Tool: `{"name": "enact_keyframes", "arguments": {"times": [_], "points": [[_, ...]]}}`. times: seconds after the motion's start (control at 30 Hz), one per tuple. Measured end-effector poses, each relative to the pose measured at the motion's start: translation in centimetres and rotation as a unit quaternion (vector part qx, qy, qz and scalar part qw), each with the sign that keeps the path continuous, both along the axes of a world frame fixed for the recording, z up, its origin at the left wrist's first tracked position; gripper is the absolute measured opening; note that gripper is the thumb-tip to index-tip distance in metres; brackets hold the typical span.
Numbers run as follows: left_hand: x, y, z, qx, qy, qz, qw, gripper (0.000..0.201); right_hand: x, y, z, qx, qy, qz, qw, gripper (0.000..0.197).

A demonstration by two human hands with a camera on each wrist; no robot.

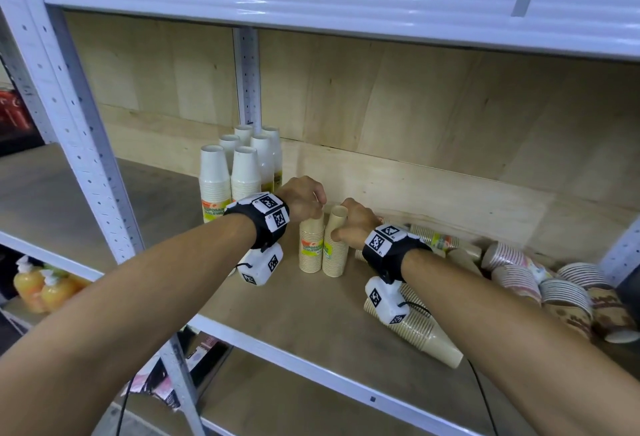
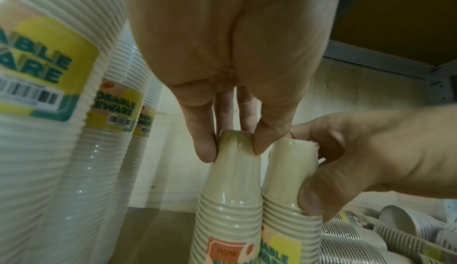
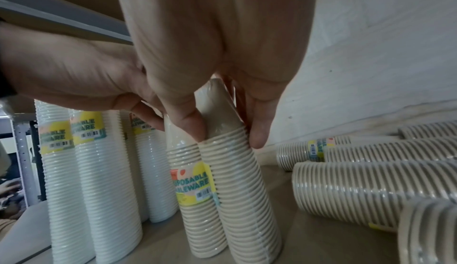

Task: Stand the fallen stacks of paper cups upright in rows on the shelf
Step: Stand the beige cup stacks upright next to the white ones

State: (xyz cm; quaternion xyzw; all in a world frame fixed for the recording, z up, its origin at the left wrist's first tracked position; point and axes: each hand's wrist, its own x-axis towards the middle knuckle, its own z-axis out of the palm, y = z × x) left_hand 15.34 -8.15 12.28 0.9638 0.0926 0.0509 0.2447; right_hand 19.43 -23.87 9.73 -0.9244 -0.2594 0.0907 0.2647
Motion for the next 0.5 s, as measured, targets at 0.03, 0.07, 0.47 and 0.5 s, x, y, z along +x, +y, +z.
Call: {"name": "enact_keyframes", "arguments": {"times": [0.03,0.07,0.47,0.5], "points": [[0.0,-0.1,0.0,-0.001,-0.002,-0.003,1.0,0.02,0.0,-0.1,0.0,0.001,0.001,0.002,1.0,0.05],[-0.1,-0.1,0.0,0.0,-0.002,-0.004,1.0,0.021,0.0,-0.2,0.1,0.005,0.003,0.002,1.0,0.05],[-0.1,-0.3,0.2,0.0,-0.004,-0.013,1.0,0.022,0.6,0.7,1.7,-0.002,-0.055,-0.007,0.998,0.041],[-0.1,-0.3,0.2,-0.003,-0.004,-0.013,1.0,0.022,0.6,0.7,1.8,-0.003,-0.054,-0.004,0.999,0.043]]}}
